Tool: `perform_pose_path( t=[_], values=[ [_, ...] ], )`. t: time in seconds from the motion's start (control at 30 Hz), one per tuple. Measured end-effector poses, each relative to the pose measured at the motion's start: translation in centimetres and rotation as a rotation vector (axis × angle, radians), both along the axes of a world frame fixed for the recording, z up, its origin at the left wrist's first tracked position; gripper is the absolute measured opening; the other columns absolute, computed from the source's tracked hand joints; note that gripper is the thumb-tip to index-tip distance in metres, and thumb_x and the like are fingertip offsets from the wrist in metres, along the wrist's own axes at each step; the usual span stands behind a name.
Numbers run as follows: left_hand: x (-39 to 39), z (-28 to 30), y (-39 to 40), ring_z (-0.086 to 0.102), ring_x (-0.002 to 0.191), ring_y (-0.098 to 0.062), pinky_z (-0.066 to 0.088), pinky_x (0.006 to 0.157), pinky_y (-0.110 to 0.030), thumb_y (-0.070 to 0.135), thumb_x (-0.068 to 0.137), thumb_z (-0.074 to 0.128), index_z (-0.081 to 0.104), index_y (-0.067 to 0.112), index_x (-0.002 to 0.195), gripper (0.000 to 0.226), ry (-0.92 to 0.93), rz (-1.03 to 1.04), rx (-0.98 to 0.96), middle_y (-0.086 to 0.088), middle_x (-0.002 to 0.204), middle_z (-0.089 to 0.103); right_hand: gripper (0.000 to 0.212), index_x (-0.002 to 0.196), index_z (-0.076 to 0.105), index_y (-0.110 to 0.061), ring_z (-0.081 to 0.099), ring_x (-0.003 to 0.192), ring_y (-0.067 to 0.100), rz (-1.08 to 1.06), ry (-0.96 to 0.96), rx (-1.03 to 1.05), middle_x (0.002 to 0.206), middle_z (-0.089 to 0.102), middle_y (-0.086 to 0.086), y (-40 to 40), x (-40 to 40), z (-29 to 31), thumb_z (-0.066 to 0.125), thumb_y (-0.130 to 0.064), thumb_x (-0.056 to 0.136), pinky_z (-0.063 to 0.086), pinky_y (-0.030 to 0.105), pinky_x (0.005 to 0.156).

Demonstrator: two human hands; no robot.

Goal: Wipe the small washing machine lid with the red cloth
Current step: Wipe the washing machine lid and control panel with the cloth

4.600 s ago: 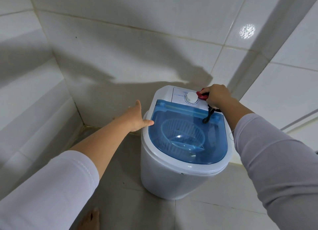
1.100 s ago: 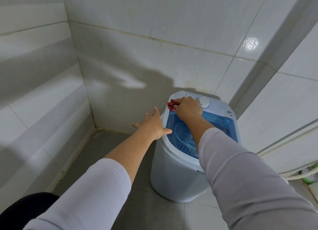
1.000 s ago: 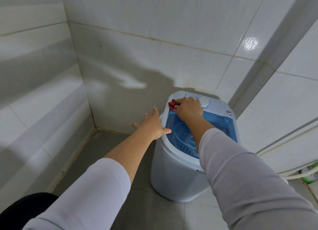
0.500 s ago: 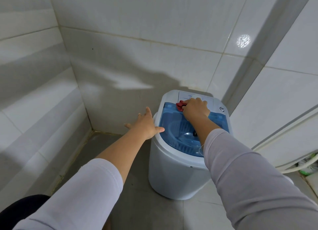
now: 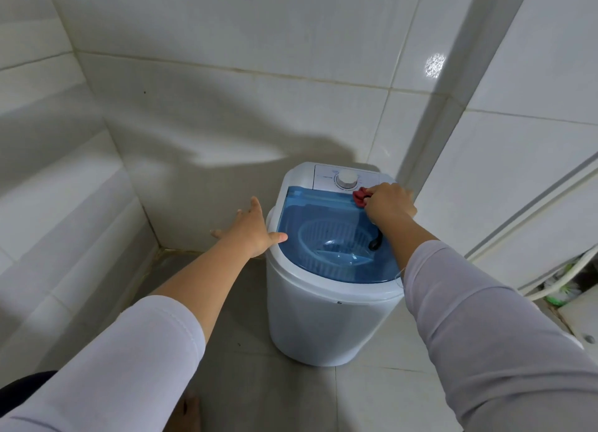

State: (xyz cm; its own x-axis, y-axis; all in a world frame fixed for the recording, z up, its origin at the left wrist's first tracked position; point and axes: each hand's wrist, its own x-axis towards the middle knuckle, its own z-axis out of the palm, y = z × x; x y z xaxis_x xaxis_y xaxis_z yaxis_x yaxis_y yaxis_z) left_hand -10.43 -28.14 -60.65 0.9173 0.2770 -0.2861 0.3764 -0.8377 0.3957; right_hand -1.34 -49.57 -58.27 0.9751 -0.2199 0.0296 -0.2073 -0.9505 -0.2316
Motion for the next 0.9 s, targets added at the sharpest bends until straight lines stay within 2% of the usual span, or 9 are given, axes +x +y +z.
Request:
perform_pose_path(
  t=[0.17, 0.3, 0.37, 0.5, 0.57, 0.67, 0.8, 0.87, 0.9],
  values=[
    [0.4, -0.6, 0.1, 0.009, 0.149, -0.028, 0.019, 0.116, -0.060, 0.055, 0.082, 0.062, -0.011, 0.022, 0.152, 0.106, -0.017, 0.019, -0.032, -0.011, 0.162, 0.007, 0.033, 0.121, 0.061, -0.019, 0.049, 0.115, 0.034, -0.006, -0.011, 0.037, 0.118, 0.058, 0.013, -3.2, -0.3, -0.3, 0.049, -0.015, 0.090, 0.043, 0.034, 0.081],
    [0.4, -0.7, 0.0, 0.010, 0.149, -0.028, 0.019, 0.115, -0.060, 0.055, 0.082, 0.061, -0.010, 0.023, 0.152, 0.105, -0.018, 0.037, -0.016, -0.010, 0.162, 0.009, 0.030, 0.121, 0.060, -0.017, 0.054, 0.113, 0.031, 0.027, -0.016, 0.031, 0.120, 0.060, 0.013, -4.2, -0.8, 0.0, 0.046, -0.016, 0.094, 0.043, 0.035, 0.094],
    [0.3, -0.9, -0.1, 0.009, 0.149, -0.028, 0.018, 0.116, -0.060, 0.052, 0.084, 0.060, -0.009, 0.021, 0.152, 0.102, -0.044, 0.031, -0.034, -0.010, 0.162, 0.010, 0.031, 0.122, 0.061, -0.016, 0.054, 0.114, 0.031, 0.010, -0.012, 0.093, 0.122, 0.060, 0.013, -4.5, -0.9, 0.2, 0.049, -0.016, 0.093, 0.045, 0.036, 0.099],
    [-0.2, -0.5, -0.2, 0.004, 0.150, -0.025, 0.015, 0.115, -0.062, 0.050, 0.087, 0.058, -0.011, 0.020, 0.152, 0.099, -0.053, -0.013, 0.017, -0.008, 0.162, 0.008, 0.030, 0.119, 0.064, -0.018, 0.055, 0.114, 0.032, 0.013, -0.046, 0.166, 0.122, 0.062, 0.013, -4.6, -1.1, 1.6, 0.051, -0.021, 0.091, 0.045, 0.036, 0.096],
    [-0.3, 0.0, 0.1, 0.004, 0.150, -0.025, 0.015, 0.115, -0.062, 0.051, 0.085, 0.061, -0.013, 0.020, 0.151, 0.104, -0.041, -0.033, 0.037, -0.007, 0.162, 0.008, 0.028, 0.116, 0.066, -0.019, 0.057, 0.111, 0.031, 0.090, -0.089, 0.194, 0.120, 0.065, 0.011, -3.4, -1.0, 2.9, 0.052, -0.021, 0.091, 0.046, 0.034, 0.093],
    [-0.4, 0.1, 0.5, 0.003, 0.150, -0.024, 0.017, 0.117, -0.058, 0.050, 0.080, 0.068, -0.015, 0.021, 0.151, 0.113, -0.011, -0.035, -0.039, -0.009, 0.162, 0.006, 0.025, 0.112, 0.067, -0.022, 0.061, 0.105, 0.027, 0.251, -0.122, 0.294, 0.117, 0.066, 0.007, 0.4, -0.7, 4.4, 0.057, -0.019, 0.088, 0.050, 0.030, 0.086],
    [-0.9, -0.4, 0.6, 0.006, 0.150, -0.025, 0.018, 0.117, -0.057, 0.049, 0.080, 0.068, -0.015, 0.022, 0.151, 0.113, 0.001, -0.025, -0.104, -0.011, 0.162, 0.006, 0.024, 0.108, 0.067, -0.017, 0.057, 0.090, 0.022, 0.457, -0.080, 0.323, 0.108, 0.057, 0.004, 6.4, -1.4, 4.1, 0.059, -0.012, 0.086, 0.044, 0.026, 0.074],
    [-1.0, -0.5, 0.7, 0.005, 0.150, -0.025, 0.017, 0.116, -0.058, 0.050, 0.080, 0.067, -0.014, 0.021, 0.151, 0.112, -0.004, -0.021, -0.114, -0.011, 0.162, 0.007, 0.027, 0.110, 0.067, -0.019, 0.055, 0.094, 0.020, 0.525, -0.052, 0.268, 0.101, 0.053, -0.003, 8.9, -1.8, 3.1, 0.057, -0.011, 0.086, 0.045, 0.027, 0.080],
    [-1.1, -0.4, 0.7, 0.005, 0.150, -0.025, 0.017, 0.116, -0.059, 0.051, 0.081, 0.066, -0.014, 0.020, 0.151, 0.111, -0.003, -0.022, -0.107, -0.011, 0.162, 0.007, 0.028, 0.111, 0.066, -0.024, 0.055, 0.102, 0.023, 0.548, -0.045, 0.194, 0.108, 0.053, -0.001, 9.9, -1.8, 2.4, 0.056, -0.014, 0.087, 0.046, 0.031, 0.085]
  ],
)
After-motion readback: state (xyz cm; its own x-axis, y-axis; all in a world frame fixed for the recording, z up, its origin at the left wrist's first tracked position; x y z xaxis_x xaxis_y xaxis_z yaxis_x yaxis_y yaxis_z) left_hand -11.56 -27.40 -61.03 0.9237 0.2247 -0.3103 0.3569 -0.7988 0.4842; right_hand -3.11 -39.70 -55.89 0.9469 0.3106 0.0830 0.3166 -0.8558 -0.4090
